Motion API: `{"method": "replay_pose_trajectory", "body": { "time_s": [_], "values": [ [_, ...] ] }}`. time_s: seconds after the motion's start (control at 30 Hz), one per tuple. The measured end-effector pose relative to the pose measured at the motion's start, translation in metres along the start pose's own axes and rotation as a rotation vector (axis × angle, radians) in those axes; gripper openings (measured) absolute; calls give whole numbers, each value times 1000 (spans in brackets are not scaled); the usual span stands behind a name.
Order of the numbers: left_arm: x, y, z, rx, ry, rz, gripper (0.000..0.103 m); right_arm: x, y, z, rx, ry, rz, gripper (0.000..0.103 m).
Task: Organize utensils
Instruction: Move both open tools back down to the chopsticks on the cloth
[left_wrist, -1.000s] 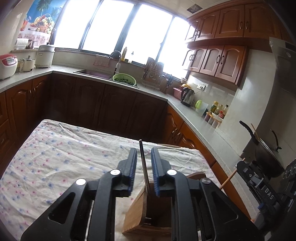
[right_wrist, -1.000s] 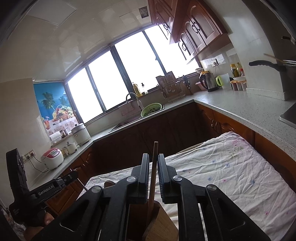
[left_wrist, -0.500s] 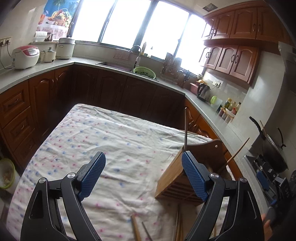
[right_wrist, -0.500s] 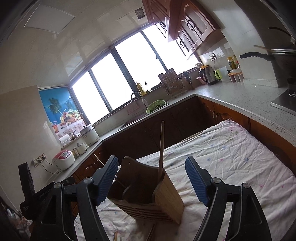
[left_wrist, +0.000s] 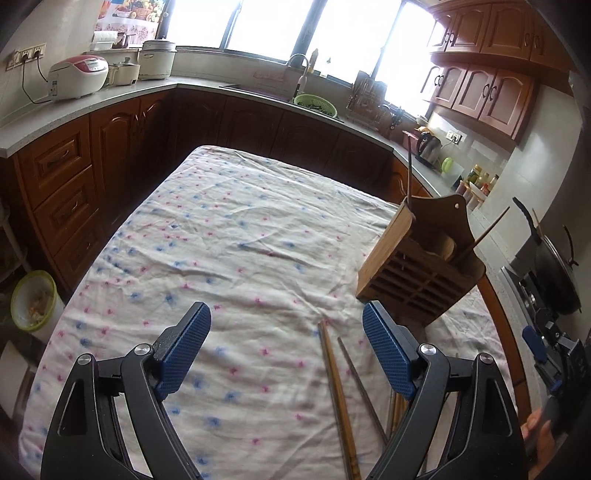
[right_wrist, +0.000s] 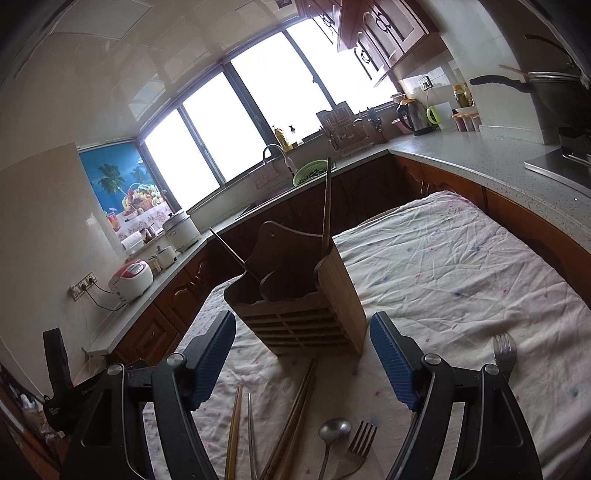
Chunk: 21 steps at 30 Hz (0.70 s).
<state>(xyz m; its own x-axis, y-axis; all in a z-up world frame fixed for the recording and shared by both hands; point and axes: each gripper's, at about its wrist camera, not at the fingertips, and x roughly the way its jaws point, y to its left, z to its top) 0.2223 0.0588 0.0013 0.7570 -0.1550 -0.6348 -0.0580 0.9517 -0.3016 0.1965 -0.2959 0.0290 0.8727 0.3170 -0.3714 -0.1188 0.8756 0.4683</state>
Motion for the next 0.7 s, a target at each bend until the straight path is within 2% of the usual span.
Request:
{"method": "replay_pose_trajectory", "body": {
  "time_s": [0.33,0.7],
  "values": [
    [-7,3,-29,13,58,6,86,-5,15,-34,-72,80,-45,78],
    [4,-2,-37,50,108,26,86,17,22,-57,-92,202,-52,79]
  ]
}}
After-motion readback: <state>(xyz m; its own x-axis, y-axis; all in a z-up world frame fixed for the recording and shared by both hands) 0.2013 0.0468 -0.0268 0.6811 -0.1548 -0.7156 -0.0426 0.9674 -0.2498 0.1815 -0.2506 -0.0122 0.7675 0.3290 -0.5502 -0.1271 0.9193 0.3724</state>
